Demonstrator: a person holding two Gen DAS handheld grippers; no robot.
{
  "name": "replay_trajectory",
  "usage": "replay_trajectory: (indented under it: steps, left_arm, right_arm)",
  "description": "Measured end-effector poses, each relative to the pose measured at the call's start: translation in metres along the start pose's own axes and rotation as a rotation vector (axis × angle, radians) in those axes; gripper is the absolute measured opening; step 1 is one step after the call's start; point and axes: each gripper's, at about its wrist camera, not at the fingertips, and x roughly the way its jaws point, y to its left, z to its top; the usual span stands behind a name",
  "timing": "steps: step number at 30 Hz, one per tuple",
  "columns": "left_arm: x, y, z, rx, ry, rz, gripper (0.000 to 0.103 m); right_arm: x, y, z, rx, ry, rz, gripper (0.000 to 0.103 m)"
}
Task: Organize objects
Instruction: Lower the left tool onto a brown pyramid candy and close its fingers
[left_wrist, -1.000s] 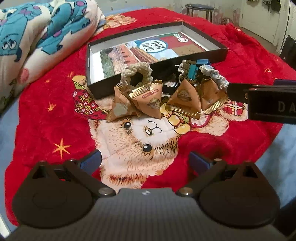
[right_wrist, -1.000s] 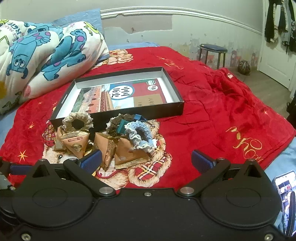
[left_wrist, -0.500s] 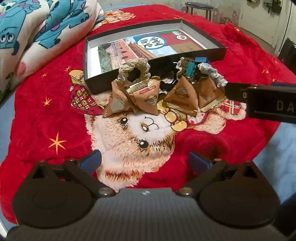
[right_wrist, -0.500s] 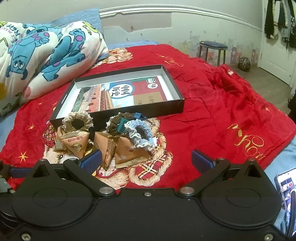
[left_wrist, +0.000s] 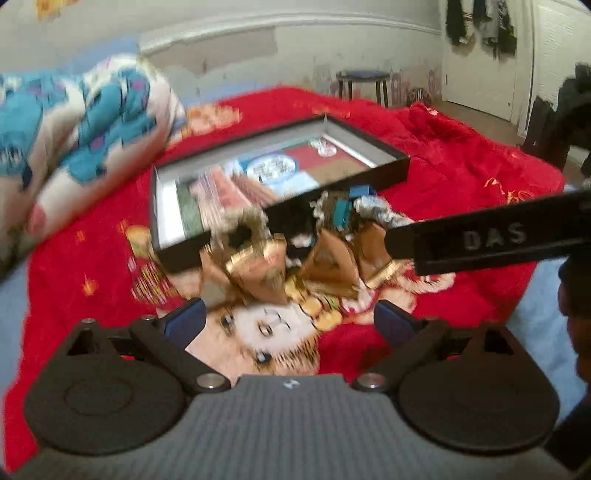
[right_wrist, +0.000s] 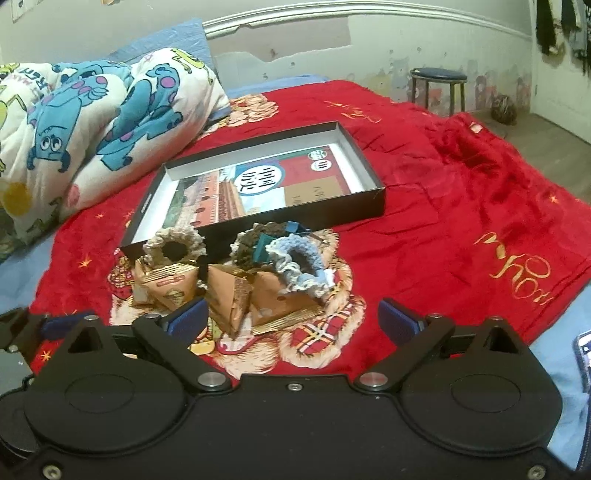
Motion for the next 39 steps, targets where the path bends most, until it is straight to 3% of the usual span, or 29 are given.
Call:
replay_trajectory:
  steps: [7, 13, 16, 18, 26, 31, 35, 37, 39]
  left_arm:
    - [0.016, -0.022, 0.009, 0.102, 0.023, -0.002, 0.095]
    - [0.024, -0.013, 0.009, 0.014, 0.010, -0.002, 0.091]
    - [0.034, -0.009, 0.013, -0.055, 0.018, -0.061, 0.079]
    - [0.040, -0.011, 0.014, -0.063, 0.019, -0.062, 0.070]
    - [0.055, -0.018, 0.014, -0.074, -0.001, -0.046, 0.065]
    - [0.064, -0.023, 0.013, -0.079, -0.006, -0.041, 0.043]
    - [0.066, -0.027, 0.013, -0.068, -0.020, -0.022, 0.042]
    - [0.068, -0.026, 0.015, -0.071, -0.016, -0.021, 0.047]
    - [0.070, -0.024, 0.016, -0.085, -0.008, -0.023, 0.058]
  right_arm:
    - [0.017, -0.009, 0.002, 0.061, 0.031, 0.007, 0.085]
    - [0.026, -0.015, 0.004, 0.102, 0.039, 0.035, 0.081]
    - [0.029, -0.016, 0.004, 0.109, 0.041, 0.050, 0.079]
    - [0.031, -0.017, 0.004, 0.113, 0.047, 0.052, 0.078]
    - [0.051, -0.023, 0.004, 0.159, 0.087, 0.088, 0.068]
    - [0.063, -0.021, 0.005, 0.175, 0.104, 0.135, 0.062]
    - [0.071, -0.024, 0.005, 0.193, 0.110, 0.126, 0.061]
    - [0.075, -0.024, 0.006, 0.201, 0.107, 0.120, 0.061]
    - [0.078, -0.024, 0.007, 0.205, 0.105, 0.114, 0.060]
